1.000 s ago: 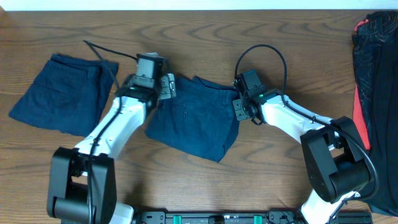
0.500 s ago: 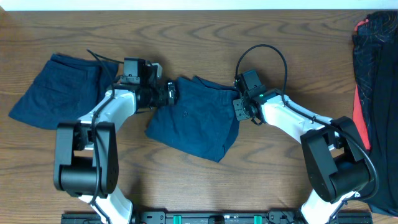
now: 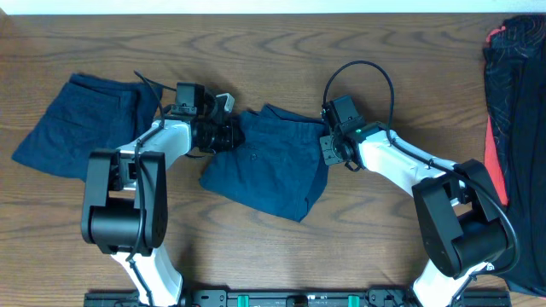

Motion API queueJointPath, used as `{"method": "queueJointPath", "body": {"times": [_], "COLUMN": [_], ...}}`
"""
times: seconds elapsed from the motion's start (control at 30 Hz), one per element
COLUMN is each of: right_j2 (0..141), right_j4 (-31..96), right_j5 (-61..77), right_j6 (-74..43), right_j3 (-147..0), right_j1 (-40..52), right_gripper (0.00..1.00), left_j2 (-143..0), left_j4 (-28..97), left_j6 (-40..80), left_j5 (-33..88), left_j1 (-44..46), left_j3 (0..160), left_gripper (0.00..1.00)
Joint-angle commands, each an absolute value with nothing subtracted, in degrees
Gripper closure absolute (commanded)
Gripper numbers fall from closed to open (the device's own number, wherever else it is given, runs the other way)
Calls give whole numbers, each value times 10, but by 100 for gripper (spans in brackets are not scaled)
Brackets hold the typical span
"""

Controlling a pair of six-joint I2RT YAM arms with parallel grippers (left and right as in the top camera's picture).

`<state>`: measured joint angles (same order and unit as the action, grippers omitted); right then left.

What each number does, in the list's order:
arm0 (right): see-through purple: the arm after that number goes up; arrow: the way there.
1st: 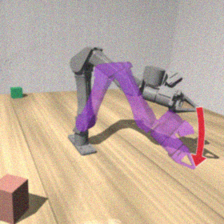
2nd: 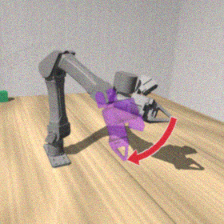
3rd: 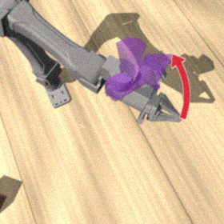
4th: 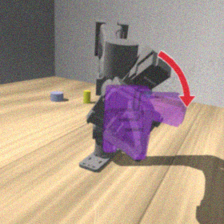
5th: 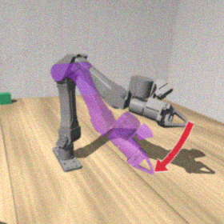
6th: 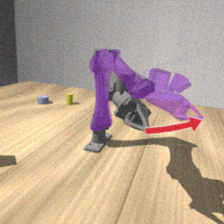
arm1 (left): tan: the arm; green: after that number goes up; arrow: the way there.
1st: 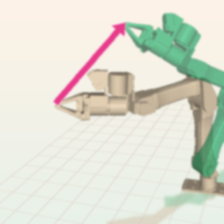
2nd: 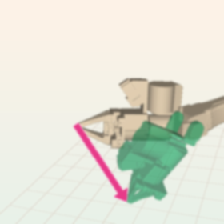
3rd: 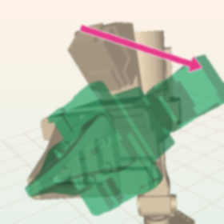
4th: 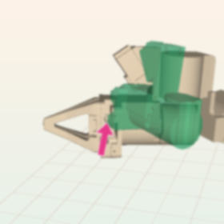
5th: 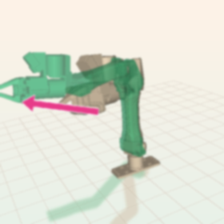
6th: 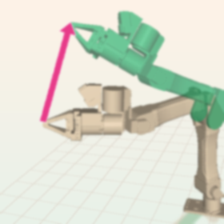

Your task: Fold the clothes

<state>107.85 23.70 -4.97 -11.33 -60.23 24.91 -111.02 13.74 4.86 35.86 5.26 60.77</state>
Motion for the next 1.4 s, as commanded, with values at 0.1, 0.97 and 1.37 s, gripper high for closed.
{"method": "queueJointPath", "body": {"times": [0.1,0.97,1.37], "right_j2": [1129,911,911], "right_j4": [284,341,342], "right_j5": [-90,-88,-88], "right_j6": [-127,-121,-121], "right_j3": [-555,-555,-555], "right_j1": [247,169,169], "right_gripper": [51,46,45], "left_j2": [-1048,-793,-782], "left_j4": [163,119,63], "left_j6": [45,-187,-233], "left_j5": [291,-98,-97], "left_j1": [51,-145,-157], "left_j3": [600,600,602], "left_gripper": [94,94,94]}}
